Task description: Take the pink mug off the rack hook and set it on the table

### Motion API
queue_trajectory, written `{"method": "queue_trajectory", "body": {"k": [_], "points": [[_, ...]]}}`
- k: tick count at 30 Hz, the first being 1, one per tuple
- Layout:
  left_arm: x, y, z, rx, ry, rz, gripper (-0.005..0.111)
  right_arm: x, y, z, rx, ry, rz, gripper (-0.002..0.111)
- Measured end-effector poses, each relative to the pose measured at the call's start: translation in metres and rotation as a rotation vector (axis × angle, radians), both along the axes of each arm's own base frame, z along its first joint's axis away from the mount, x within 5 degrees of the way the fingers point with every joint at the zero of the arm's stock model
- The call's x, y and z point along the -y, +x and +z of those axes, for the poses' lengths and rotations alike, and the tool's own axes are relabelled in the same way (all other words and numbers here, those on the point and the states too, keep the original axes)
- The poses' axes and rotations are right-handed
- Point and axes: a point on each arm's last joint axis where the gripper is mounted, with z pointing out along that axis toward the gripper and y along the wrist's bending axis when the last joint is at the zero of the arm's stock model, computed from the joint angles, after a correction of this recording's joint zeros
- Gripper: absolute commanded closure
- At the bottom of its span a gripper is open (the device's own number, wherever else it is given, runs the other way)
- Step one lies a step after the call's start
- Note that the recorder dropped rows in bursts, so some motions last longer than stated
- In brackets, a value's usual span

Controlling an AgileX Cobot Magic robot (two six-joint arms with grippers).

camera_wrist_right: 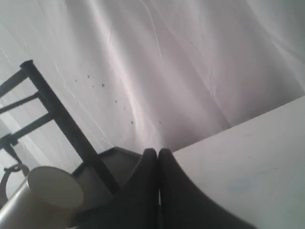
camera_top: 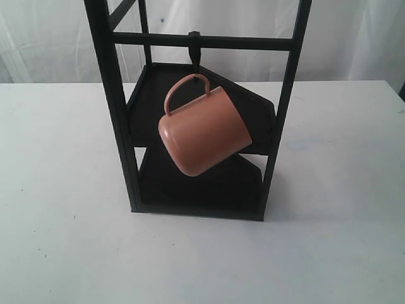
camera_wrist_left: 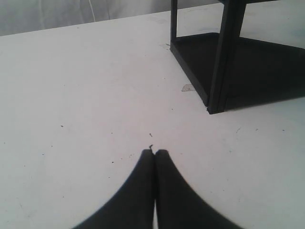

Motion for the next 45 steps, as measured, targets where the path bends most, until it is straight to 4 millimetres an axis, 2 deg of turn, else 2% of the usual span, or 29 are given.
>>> {"method": "queue_trajectory", "body": {"k": [2, 6, 7, 8, 9, 11, 13, 15, 16, 18, 23, 34, 45], "points": [[0.0, 0.0, 0.0, 0.0, 0.0, 0.0, 0.107, -0.002, -0.004, 0.01, -0.025, -0.073, 0.019, 0.108], [0.0, 0.0, 0.0, 0.0, 0.0, 0.0, 0.107, -0.01, -0.013, 0.052, -0.061, -0.311, 0.123, 0.108], [0.0, 0.0, 0.0, 0.0, 0.0, 0.0, 0.107, -0.019, -0.009, 0.064, -0.114, -0.424, 0.219, 0.108], [0.0, 0.0, 0.0, 0.0, 0.0, 0.0, 0.107, -0.023, -0.007, 0.067, -0.152, -0.47, 0.276, 0.108], [0.0, 0.0, 0.0, 0.0, 0.0, 0.0, 0.107, -0.034, 0.001, 0.075, -0.226, -0.559, 0.413, 0.106], [0.0, 0.0, 0.0, 0.0, 0.0, 0.0, 0.107, -0.047, 0.018, 0.081, -0.3, -0.653, 0.58, 0.093], [0.0, 0.0, 0.0, 0.0, 0.0, 0.0, 0.107, -0.058, 0.04, 0.079, -0.342, -0.686, 0.691, 0.07], [0.0, 0.0, 0.0, 0.0, 0.0, 0.0, 0.107, -0.07, 0.058, 0.077, -0.31, -0.675, 0.788, 0.048], [0.0, 0.0, 0.0, 0.0, 0.0, 0.0, 0.107, -0.075, 0.065, 0.077, -0.259, -0.672, 0.837, 0.045], [0.0, 0.0, 0.0, 0.0, 0.0, 0.0, 0.107, -0.085, 0.078, 0.079, -0.129, -0.67, 0.9, 0.045], [0.0, 0.0, 0.0, 0.0, 0.0, 0.0, 0.107, -0.092, 0.096, 0.076, -0.035, -0.67, 0.921, 0.045], [0.0, 0.0, 0.0, 0.0, 0.0, 0.0, 0.107, -0.097, 0.126, 0.067, -0.022, -0.692, 0.892, 0.045], [0.0, 0.0, 0.0, 0.0, 0.0, 0.0, 0.107, -0.109, 0.156, 0.057, -0.055, -0.657, 0.995, 0.045]]}}
